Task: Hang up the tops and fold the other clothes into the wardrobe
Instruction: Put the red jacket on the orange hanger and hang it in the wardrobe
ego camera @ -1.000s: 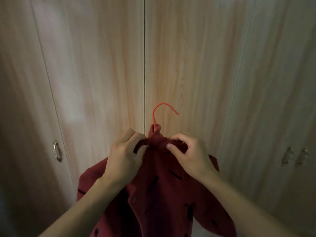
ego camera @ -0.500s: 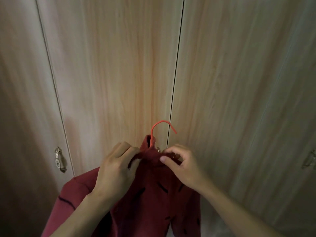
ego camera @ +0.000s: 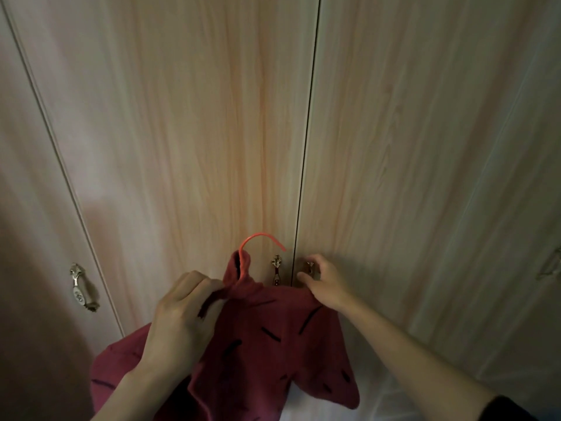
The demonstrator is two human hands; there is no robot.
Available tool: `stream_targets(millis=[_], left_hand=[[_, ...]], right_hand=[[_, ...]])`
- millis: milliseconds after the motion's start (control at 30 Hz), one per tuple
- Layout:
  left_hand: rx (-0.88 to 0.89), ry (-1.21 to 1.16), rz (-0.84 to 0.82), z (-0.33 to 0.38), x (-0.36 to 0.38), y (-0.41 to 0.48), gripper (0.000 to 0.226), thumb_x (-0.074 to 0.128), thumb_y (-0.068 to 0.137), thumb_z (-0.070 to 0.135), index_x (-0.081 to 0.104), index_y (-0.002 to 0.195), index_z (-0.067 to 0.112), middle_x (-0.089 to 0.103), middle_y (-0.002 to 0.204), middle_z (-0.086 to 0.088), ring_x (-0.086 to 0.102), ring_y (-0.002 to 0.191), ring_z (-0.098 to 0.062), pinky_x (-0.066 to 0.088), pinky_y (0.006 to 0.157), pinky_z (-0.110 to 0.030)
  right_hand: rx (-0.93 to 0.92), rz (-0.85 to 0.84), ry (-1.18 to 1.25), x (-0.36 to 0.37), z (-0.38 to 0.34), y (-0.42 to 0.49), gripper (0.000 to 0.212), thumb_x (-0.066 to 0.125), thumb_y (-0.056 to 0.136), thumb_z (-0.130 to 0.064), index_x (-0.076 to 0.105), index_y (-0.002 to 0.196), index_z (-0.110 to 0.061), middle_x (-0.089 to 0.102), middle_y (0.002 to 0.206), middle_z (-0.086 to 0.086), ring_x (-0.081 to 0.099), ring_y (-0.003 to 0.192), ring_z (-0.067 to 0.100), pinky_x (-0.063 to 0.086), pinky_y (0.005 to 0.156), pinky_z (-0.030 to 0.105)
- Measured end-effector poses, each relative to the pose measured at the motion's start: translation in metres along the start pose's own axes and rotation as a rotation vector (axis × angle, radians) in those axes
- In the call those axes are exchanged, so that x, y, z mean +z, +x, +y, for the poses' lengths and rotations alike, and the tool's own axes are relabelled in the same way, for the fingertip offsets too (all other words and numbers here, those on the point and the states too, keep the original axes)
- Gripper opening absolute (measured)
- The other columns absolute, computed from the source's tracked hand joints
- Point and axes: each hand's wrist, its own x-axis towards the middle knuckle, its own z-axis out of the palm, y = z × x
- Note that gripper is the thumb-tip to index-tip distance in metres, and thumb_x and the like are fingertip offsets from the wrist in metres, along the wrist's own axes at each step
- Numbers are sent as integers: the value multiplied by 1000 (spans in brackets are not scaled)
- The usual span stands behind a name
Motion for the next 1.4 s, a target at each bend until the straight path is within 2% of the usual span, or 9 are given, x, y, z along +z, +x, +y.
stream_targets(millis=[333,567,733,833,933,1000,1067,1200,1400], left_hand=[[-59,21,-57,-12,3,-14,19,81,74,-3,72,89,5,60,83,2,59,73,-17,49,64,-33],[-37,-4,-76,-16,0,-30,9,72,82,10,72,91,7,59,85,4,58,76,-17,47,68,-30],[-15,-3,-69,-7,-4,-40,7,73,84,7,71,90,6,58,85,3,57,76,-16,46,69,-28],[10,13,-57,7,-7,-47,4,72,86,7,70,90,6,57,85,4,56,76,-16,44,69,-26],[26,24,-52,24,-11,-54,10,68,81,12,70,90,7,57,85,4,56,76,-16,45,69,-27],[39,32,-44,39,-13,-58,10,68,81,13,70,89,8,58,85,5,56,76,-16,45,69,-27],[48,34,-46,57,-17,-65,12,65,84,17,70,89,8,58,85,6,56,77,-15,45,69,-26],[70,41,-69,97,-25,-82,18,58,87,24,68,90,11,56,86,9,55,79,-13,45,70,-26],[39,60,-56,154,-32,-115,10,66,83,19,70,90,11,58,86,9,57,76,-10,45,68,-22]], right_hand=[[-52,17,-70,21,5,-2,45,68,88,-25,51,130,-27,61,124,-3,56,116,15,46,101,34],[-146,72,-134,24,4,-26,61,71,88,-22,39,140,-26,55,125,-1,53,113,14,36,89,20],[-109,118,-118,22,2,-45,80,76,84,-22,25,145,-21,56,128,11,59,112,26,48,93,32],[-105,147,-136,13,0,-66,104,76,85,-21,1,157,-29,63,112,16,65,90,27,50,79,30],[-139,135,-141,1,0,-93,114,75,86,-21,-16,152,-41,64,100,10,53,66,5,42,70,22],[-152,121,-124,-8,-1,-112,114,74,87,-19,-17,152,-40,64,115,9,54,70,4,42,75,20],[-166,108,-87,-18,-1,-132,113,74,88,-18,-15,153,-39,60,130,11,64,89,19,46,85,24],[-184,105,-26,-37,7,-169,115,76,85,-15,-12,153,-42,60,132,13,64,110,25,49,100,33],[-204,120,-4,-65,30,-221,114,79,83,-23,-7,155,-39,55,140,11,62,112,26,47,101,32]])
